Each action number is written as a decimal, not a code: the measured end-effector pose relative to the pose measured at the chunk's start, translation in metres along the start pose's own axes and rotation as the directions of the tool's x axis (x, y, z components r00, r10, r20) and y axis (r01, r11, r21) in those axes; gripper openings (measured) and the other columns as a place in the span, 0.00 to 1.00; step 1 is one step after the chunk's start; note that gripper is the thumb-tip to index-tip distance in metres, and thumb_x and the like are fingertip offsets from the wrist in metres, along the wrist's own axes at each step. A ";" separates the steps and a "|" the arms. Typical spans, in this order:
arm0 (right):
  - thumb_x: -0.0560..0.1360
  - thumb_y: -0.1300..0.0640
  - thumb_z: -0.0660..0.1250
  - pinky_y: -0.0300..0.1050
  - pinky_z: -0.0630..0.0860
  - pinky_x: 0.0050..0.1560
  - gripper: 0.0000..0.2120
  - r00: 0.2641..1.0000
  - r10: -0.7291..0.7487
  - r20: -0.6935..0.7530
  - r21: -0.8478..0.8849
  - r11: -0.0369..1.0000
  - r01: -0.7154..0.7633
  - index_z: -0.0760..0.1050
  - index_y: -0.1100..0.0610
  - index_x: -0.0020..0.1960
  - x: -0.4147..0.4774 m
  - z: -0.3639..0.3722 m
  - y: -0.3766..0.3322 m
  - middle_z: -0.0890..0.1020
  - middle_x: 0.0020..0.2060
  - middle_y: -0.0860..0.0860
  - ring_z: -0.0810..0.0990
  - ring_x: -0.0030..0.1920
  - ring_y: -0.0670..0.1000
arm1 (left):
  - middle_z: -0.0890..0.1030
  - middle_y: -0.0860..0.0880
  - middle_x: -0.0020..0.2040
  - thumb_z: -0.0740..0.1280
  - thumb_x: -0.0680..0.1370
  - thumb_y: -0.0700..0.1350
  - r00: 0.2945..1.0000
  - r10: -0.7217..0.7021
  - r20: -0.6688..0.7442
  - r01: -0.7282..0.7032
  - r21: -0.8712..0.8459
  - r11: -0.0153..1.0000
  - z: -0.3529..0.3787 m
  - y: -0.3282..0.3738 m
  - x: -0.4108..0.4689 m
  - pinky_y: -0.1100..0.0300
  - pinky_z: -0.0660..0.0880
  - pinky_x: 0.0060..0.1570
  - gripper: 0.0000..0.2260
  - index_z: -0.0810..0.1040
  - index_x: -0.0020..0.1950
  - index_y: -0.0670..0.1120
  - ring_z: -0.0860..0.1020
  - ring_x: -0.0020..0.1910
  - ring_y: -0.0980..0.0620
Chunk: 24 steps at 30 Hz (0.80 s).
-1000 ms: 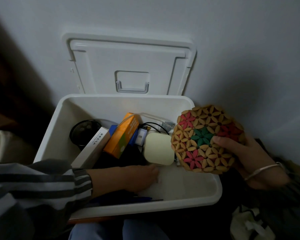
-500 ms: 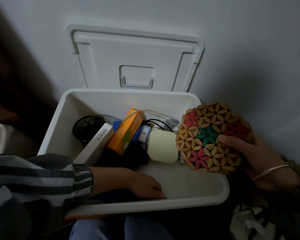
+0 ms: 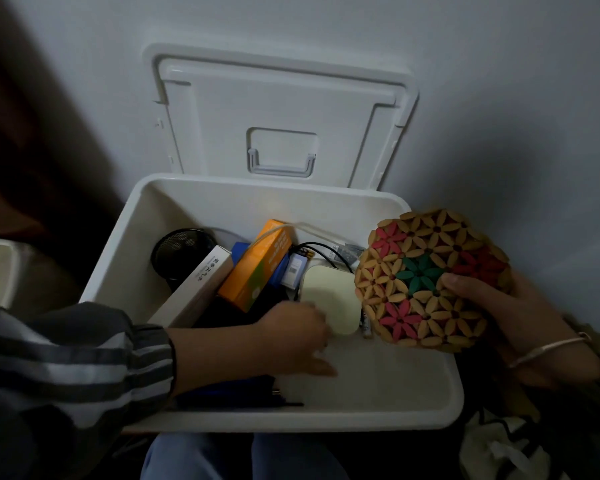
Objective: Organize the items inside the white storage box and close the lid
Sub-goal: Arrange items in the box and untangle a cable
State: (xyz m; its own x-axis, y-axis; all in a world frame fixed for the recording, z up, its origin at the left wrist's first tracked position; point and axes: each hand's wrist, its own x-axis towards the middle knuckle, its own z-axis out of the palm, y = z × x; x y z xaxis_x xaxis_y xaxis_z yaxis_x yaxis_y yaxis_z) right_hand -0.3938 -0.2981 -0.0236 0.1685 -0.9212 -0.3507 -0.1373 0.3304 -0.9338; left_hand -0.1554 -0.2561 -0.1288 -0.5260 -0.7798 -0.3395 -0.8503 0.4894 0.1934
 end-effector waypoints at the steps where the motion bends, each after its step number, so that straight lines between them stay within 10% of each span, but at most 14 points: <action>1: 0.62 0.55 0.72 0.55 0.80 0.51 0.28 1.000 0.000 -0.011 -0.005 1.000 0.000 0.75 0.54 0.62 -0.001 0.001 0.000 0.84 0.53 0.55 0.83 0.52 0.58 | 0.76 0.46 0.50 0.61 0.73 0.69 0.990 0.019 -0.143 -0.010 0.066 0.998 -0.001 -0.002 0.006 0.56 0.68 0.41 0.28 0.77 0.55 0.44 0.73 0.49 0.48; 8: 0.61 0.56 0.73 0.58 0.79 0.52 0.27 0.998 0.027 -0.049 -0.036 0.999 -0.029 0.76 0.53 0.61 -0.006 0.005 -0.004 0.84 0.51 0.56 0.84 0.50 0.58 | 0.59 0.36 0.74 0.67 0.72 0.65 0.982 -0.010 -0.189 0.073 0.330 0.941 0.012 -0.021 0.055 0.43 0.56 0.72 0.42 0.58 0.72 0.37 0.57 0.74 0.37; 18: 0.53 0.50 0.78 0.61 0.78 0.54 0.32 0.988 0.152 -0.013 -0.244 0.958 -0.151 0.78 0.49 0.57 -0.017 0.019 -0.006 0.85 0.49 0.54 0.84 0.50 0.59 | 0.70 0.39 0.65 0.58 0.80 0.51 0.946 -0.010 -0.324 0.118 0.315 0.942 0.009 -0.050 0.053 0.48 0.63 0.66 0.19 0.65 0.65 0.40 0.68 0.65 0.41; 24: 0.64 0.60 0.77 0.60 0.79 0.54 0.27 0.948 0.317 0.008 -0.429 0.857 -0.283 0.75 0.54 0.61 -0.007 0.062 0.004 0.83 0.51 0.58 0.82 0.51 0.60 | 0.67 0.42 0.69 0.62 0.77 0.61 0.942 0.014 -0.336 0.085 0.278 0.957 0.011 -0.066 0.039 0.51 0.58 0.68 0.27 0.65 0.66 0.42 0.65 0.69 0.44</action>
State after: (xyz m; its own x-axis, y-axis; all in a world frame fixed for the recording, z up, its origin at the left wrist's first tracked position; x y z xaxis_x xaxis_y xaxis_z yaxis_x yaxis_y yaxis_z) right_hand -0.3351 -0.2773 -0.0290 0.1238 -0.7671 -0.6295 -0.5847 0.4561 -0.6709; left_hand -0.1201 -0.3147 -0.1652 -0.5123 -0.8587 -0.0083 -0.8541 0.5105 -0.0997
